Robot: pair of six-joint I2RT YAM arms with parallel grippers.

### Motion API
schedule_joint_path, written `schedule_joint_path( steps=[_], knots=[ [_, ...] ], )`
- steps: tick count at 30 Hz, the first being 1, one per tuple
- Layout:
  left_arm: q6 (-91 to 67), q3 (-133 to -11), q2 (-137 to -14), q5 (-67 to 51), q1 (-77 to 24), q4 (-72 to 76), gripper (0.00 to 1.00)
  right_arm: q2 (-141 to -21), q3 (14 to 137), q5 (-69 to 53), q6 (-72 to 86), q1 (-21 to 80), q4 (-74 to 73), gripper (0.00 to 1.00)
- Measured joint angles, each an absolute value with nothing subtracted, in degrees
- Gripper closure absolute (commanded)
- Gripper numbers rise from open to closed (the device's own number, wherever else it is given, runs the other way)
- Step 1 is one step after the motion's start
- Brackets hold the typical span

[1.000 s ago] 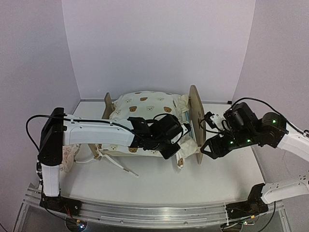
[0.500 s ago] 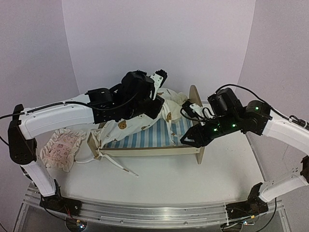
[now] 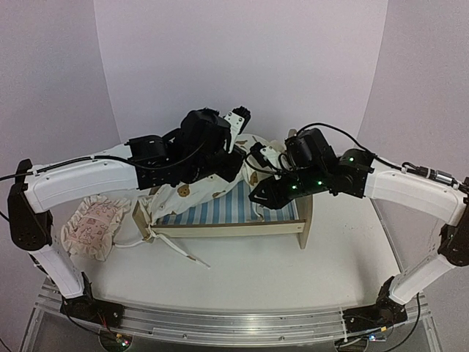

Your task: Set up the pet bed

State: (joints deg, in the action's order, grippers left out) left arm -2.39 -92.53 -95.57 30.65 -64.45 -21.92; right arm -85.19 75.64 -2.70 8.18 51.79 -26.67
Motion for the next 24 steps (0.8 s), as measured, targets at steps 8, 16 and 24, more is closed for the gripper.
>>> schedule_joint_path(
  steps=[8,16,24],
  knots=[
    [-2.31,-92.20,-94.61,30.68,-64.45,-21.93,1.00,-84.28,72.68,2.34,5.48,51.79,-22.48,0.69],
    [-1.93,-92.20,-94.56,30.65,-64.45,-21.93,1.00,-82.17,68.66,6.61,1.51,51.79,-21.81,0.69],
    [-1.93,-92.20,-94.56,30.65,-64.45,-21.92,1.00,-83.68,67.75,7.08,-0.70,51.79,-20.96,0.68]
  ],
)
